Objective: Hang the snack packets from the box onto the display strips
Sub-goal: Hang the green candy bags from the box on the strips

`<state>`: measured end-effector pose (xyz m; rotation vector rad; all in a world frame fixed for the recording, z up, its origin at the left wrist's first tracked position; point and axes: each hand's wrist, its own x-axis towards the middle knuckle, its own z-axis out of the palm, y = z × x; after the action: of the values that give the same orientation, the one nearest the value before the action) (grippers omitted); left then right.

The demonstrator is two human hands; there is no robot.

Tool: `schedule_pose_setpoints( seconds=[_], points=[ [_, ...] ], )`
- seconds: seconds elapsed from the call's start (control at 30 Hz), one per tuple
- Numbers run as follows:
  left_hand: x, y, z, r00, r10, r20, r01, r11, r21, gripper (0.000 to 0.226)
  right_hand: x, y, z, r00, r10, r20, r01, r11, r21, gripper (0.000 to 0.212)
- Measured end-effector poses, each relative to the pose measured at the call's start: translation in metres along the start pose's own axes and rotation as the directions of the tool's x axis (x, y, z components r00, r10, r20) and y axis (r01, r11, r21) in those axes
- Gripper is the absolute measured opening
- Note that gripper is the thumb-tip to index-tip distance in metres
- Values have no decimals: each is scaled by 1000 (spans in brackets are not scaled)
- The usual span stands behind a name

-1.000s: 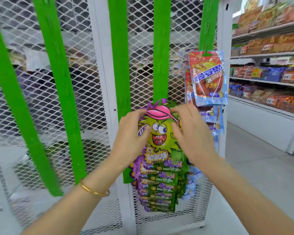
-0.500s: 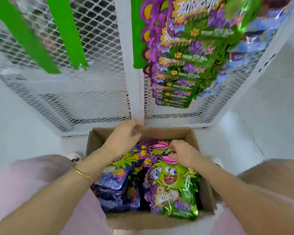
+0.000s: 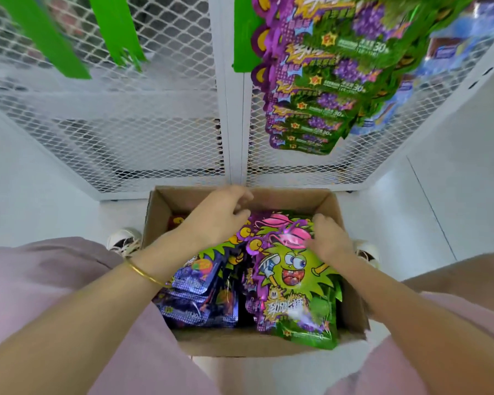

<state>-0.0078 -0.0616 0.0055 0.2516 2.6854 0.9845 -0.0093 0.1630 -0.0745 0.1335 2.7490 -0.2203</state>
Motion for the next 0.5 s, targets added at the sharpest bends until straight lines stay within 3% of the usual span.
schedule_pose_setpoints(
  seconds=[0.07, 0.13, 0.27, 0.37, 0.47, 0.5],
  points=[
    [-1, -1, 3, 1000, 5, 8, -5, 1000, 30, 31, 0, 6, -15, 995, -40, -91, 49, 994, 98, 29],
    [-3, 1, 5, 1000, 5, 27, -5, 1000, 25, 33, -3, 10, -33, 991, -79, -109, 108, 946, 304, 19],
    [-6, 15, 5, 991, 132, 22, -131, 991, -5, 48, -25, 10, -69, 962, -272, -16, 207, 690, 694, 15],
    [-8, 31, -2, 981, 194, -9, -193, 976, -103, 45, -47, 8, -94, 946, -324, 19, 178, 568, 804, 14],
    [-9, 45, -14, 979, 204, -29, -205, 948, -245, 15, -63, 4, -120, 939, -344, -20, 199, 495, 846, 17],
    [-8, 51, -20, 977, 207, -43, -211, 944, -254, 14, -67, 2, -131, 932, -361, -17, 204, 489, 848, 16]
  ],
)
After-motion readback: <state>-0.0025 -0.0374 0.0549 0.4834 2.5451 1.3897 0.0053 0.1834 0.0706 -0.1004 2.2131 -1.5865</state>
